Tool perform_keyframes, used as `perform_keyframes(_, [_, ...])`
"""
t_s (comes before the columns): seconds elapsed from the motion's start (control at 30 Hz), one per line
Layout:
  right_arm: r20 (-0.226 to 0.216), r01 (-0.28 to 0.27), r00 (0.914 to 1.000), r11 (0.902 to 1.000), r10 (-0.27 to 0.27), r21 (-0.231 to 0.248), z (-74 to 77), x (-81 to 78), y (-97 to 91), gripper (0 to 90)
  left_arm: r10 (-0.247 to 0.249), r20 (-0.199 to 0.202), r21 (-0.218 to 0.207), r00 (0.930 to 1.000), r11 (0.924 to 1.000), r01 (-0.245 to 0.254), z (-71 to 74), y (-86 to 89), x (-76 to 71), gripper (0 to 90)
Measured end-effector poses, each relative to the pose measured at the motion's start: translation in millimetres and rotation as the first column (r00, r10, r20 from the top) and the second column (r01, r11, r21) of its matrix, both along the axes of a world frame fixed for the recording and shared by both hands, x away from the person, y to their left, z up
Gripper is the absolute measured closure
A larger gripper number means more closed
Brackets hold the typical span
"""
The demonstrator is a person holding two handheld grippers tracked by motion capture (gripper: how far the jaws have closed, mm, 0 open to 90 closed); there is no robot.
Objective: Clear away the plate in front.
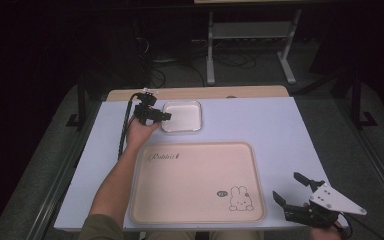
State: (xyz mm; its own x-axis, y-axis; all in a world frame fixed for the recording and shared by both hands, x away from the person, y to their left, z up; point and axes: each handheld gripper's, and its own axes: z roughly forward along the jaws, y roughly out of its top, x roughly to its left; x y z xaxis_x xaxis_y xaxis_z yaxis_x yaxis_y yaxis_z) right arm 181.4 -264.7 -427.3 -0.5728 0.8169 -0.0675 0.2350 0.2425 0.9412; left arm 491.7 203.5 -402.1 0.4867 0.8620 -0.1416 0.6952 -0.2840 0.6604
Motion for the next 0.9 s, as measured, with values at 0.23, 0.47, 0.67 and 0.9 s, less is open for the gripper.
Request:
perform_keyframes(0.23, [-0.001,0.000,1.0000,1.0000,0.000,0.002,-0.2,-0.3,-0.5,12.9,0.078,-0.055,-0.004,0.9955,0.9970,-0.078,-11.9,8.6,8.1,52.2])
perform_keyframes(0.47, [-0.004,-0.007,1.0000,1.0000,0.007,-0.001,-0.3,-0.2,0.7,13.0,0.129,-0.084,0.012,0.9881,0.9917,-0.128,-23.3,2.4,12.8,64.0])
perform_keyframes(0.67, [-0.001,-0.006,1.0000,1.0000,0.006,0.001,-0.2,-0.5,0.3,12.9,0.162,-0.115,-0.013,0.9801,0.9862,-0.165,-31.2,0.8,16.5,68.2])
perform_keyframes(0.9, [0.001,-0.008,1.0000,1.0000,0.008,-0.001,-0.1,-0.5,0.3,12.9,0.200,-0.161,-0.018,0.9664,0.9785,-0.206,-37.0,2.8,19.0,75.7])
